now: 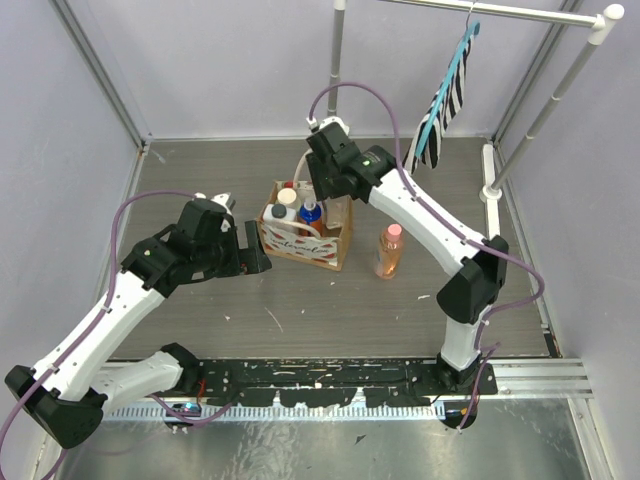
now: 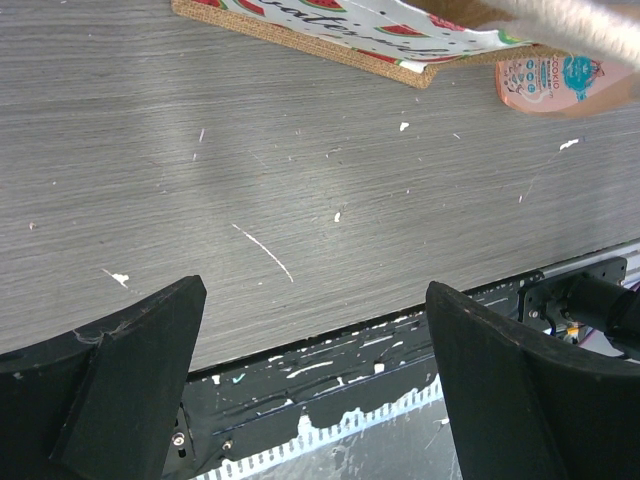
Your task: Take the personal care products out of the canvas bag
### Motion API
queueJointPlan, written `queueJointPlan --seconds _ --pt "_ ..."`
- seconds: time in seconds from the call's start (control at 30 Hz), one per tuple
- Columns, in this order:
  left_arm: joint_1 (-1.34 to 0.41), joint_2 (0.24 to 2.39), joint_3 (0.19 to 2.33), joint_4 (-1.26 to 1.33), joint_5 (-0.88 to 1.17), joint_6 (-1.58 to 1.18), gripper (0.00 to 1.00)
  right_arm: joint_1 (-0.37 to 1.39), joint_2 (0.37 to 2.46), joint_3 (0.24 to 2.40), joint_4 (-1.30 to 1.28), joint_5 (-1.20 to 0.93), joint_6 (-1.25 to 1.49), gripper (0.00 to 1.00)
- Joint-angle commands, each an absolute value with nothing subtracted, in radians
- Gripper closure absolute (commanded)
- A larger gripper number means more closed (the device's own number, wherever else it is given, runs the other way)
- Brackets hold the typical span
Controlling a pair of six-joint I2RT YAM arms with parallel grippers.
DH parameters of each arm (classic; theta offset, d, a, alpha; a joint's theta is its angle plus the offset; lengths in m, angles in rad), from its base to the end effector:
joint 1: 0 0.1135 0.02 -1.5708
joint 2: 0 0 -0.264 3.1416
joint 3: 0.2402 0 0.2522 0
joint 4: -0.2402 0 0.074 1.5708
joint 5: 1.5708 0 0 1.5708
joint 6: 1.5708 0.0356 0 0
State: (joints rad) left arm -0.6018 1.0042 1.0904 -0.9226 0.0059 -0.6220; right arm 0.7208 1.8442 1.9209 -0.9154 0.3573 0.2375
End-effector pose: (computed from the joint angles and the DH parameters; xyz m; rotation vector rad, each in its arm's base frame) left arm 0.1570 -0.1081 0.3358 -0.0223 2.4870 -0.5555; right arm 0.3107 0.2564 0.3664 -0.4021 2.3073 0.0385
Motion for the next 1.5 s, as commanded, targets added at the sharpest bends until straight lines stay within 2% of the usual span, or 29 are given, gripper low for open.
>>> queueJointPlan --seconds 0.0,0.33,0.53,0.7,1.1,1.23,1.47 --pt "-0.598 0.992 1.080 -0.909 -0.003 -0.609 0.01 0.726 1.660 2.055 -0.891 0.473 0.205 0.69" --pt "-0.599 0.977 1.110 -0.855 -0.077 -0.610 0.01 0.724 1.522 2.004 -0.928 0.541 0.199 0.69" --pt "-0.598 1.006 1.161 -0.784 -0.149 -0.556 0.01 0.686 1.479 1.853 -0.879 0.510 0.201 0.69" --pt "-0.596 1.110 1.235 -0.730 -0.273 -0.443 0.01 0.637 1.463 1.686 -0.789 0.441 0.209 0.70" --pt "-0.591 1.362 1.361 -0.580 -0.185 -0.301 0.01 0.532 1.508 1.494 -0.686 0.338 0.223 0.69" --pt "-0.590 1.480 1.438 -0.635 -0.159 -0.277 0.01 0.519 1.534 1.482 -0.689 0.313 0.228 0.65" --pt "-0.591 1.570 1.501 -0.697 -0.151 -0.237 0.02 0.506 1.536 1.475 -0.687 0.305 0.229 0.48"
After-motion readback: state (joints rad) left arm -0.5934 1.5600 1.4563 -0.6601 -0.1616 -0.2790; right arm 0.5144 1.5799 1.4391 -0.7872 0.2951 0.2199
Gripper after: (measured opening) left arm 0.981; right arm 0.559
